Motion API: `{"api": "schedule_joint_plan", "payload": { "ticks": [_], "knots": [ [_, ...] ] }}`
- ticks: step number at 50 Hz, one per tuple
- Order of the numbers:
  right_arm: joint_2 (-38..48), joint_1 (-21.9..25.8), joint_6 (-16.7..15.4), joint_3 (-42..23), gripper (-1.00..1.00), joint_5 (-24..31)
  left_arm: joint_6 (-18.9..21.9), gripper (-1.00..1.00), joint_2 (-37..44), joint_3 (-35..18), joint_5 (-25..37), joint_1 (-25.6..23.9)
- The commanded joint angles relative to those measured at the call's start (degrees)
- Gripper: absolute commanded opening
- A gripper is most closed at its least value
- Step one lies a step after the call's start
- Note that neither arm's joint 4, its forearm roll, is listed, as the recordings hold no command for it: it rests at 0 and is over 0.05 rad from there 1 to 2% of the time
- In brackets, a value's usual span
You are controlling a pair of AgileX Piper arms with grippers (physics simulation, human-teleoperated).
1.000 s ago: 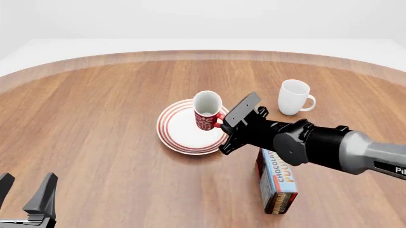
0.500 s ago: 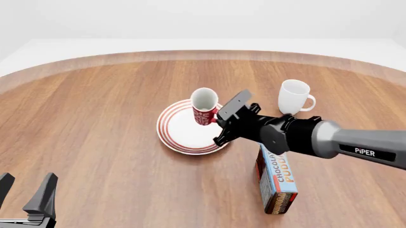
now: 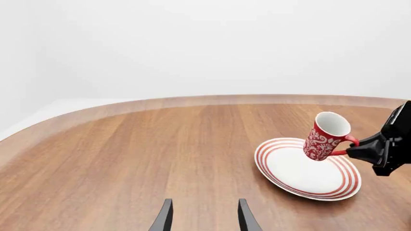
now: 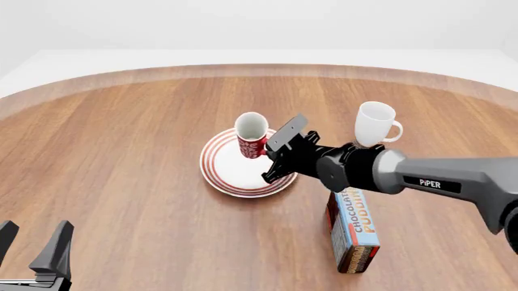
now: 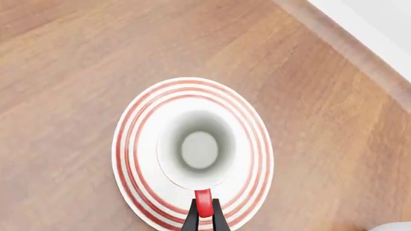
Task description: Pick up the red mug and put it on the plate
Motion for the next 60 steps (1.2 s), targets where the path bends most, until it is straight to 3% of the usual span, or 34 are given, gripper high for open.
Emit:
{"api": "schedule_joint_plan", "payload": {
  "ticks": [1,60],
  "knots": [
    [2.3,0.1,0.4,-2.1,-1.0,-0.3,0.0,1.0,0.0,0.0,0.0,0.0],
    [11.4,-0.7,0.5,-7.2,-1.0,-1.9,0.0,1.0,0.0,0.0,0.0,0.0]
  ]
}}
